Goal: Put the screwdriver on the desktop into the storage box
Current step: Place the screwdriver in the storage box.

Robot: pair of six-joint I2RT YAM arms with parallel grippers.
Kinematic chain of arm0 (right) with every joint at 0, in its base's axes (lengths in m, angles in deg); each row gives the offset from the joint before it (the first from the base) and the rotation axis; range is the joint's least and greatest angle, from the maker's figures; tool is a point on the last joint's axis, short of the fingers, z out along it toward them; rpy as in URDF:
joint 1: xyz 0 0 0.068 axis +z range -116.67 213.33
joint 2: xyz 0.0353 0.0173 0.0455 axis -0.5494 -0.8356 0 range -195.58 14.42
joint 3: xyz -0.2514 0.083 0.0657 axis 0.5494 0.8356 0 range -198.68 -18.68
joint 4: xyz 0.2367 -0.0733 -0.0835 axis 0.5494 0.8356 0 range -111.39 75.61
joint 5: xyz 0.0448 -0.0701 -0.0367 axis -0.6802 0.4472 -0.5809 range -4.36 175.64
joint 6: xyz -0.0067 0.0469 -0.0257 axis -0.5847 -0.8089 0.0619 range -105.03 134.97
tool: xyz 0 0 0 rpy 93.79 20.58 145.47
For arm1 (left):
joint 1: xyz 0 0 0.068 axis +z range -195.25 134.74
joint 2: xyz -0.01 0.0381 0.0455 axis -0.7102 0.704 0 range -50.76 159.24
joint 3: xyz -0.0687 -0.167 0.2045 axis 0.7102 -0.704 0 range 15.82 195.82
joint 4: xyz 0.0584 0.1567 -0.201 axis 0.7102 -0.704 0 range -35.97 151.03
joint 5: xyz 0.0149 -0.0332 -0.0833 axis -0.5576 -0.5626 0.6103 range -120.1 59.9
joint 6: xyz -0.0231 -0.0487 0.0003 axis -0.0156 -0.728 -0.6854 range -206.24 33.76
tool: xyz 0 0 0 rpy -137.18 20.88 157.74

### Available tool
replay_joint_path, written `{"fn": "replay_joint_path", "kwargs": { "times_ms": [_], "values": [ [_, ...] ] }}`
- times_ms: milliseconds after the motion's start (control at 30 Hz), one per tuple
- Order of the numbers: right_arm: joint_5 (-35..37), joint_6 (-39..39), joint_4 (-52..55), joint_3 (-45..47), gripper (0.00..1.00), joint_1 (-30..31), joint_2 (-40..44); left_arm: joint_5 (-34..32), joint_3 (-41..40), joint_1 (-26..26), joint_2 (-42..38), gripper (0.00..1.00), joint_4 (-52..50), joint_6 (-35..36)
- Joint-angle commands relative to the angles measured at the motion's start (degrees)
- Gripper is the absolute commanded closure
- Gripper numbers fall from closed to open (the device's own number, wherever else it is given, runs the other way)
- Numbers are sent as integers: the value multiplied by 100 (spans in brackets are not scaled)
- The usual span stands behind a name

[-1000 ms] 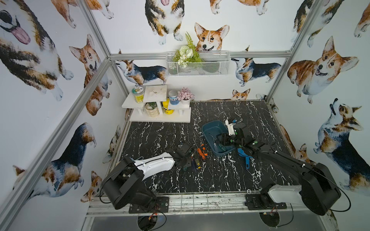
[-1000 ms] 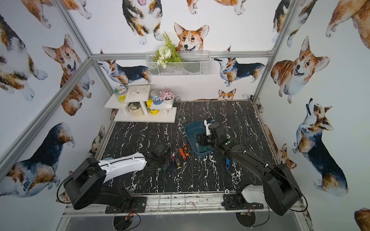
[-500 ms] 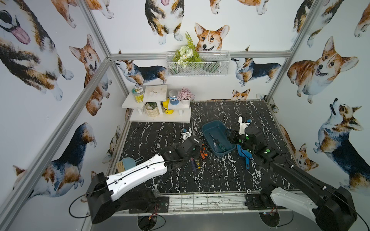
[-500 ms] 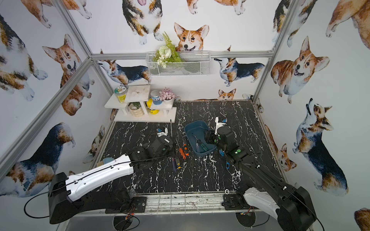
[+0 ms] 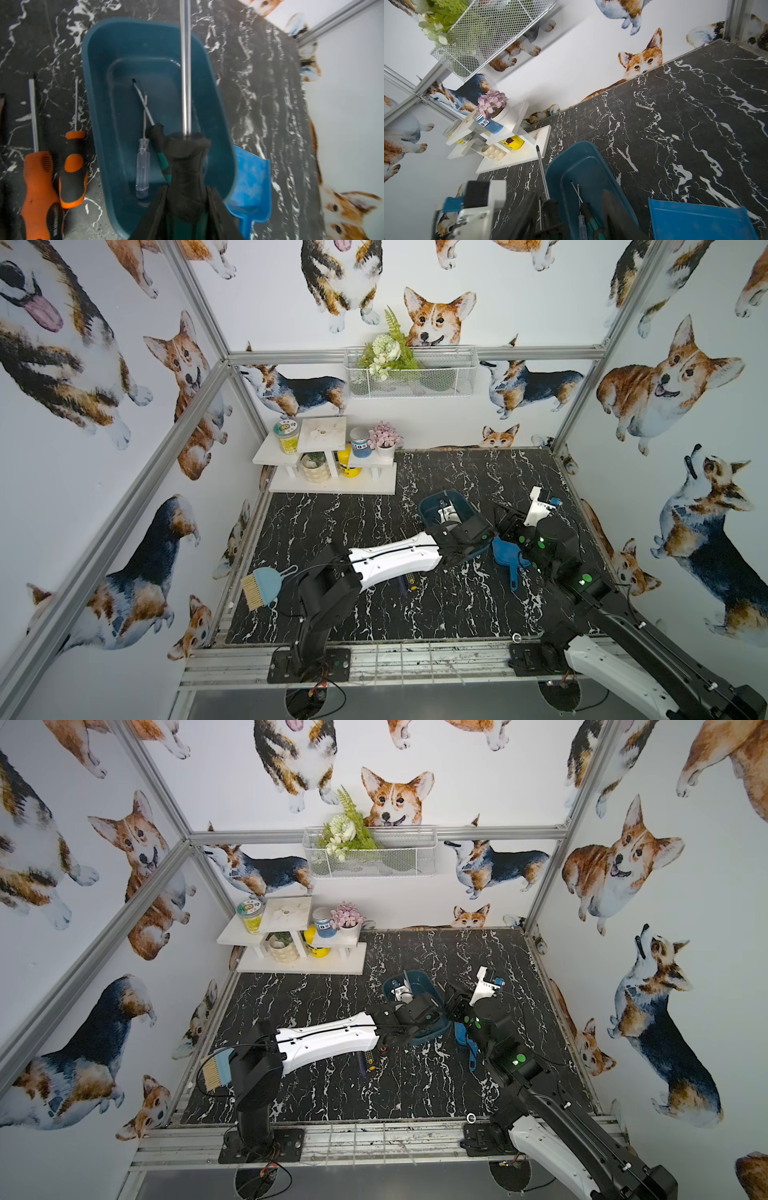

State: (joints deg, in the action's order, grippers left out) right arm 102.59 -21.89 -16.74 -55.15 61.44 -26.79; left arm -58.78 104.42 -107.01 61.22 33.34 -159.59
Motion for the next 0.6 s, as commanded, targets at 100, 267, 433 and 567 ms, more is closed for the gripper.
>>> {"fn": "replay_joint_path", "kwargs": {
  "times_ms": [100, 267, 433, 567],
  "values": [
    [286, 12, 305, 87, 44, 1, 244, -602, 941, 5, 814, 88, -1286, -706],
    [322, 50, 314, 105, 44, 1, 228, -510, 1390, 84, 1412, 85, -1720, -578],
    [557, 70, 396, 121, 44, 2, 277, -333, 1080, 162, 1427, 80, -1435, -596],
    [808, 64, 424, 138, 44, 1, 395, -175, 737, 264, 1279, 56, -1090, -486]
  ]
}}
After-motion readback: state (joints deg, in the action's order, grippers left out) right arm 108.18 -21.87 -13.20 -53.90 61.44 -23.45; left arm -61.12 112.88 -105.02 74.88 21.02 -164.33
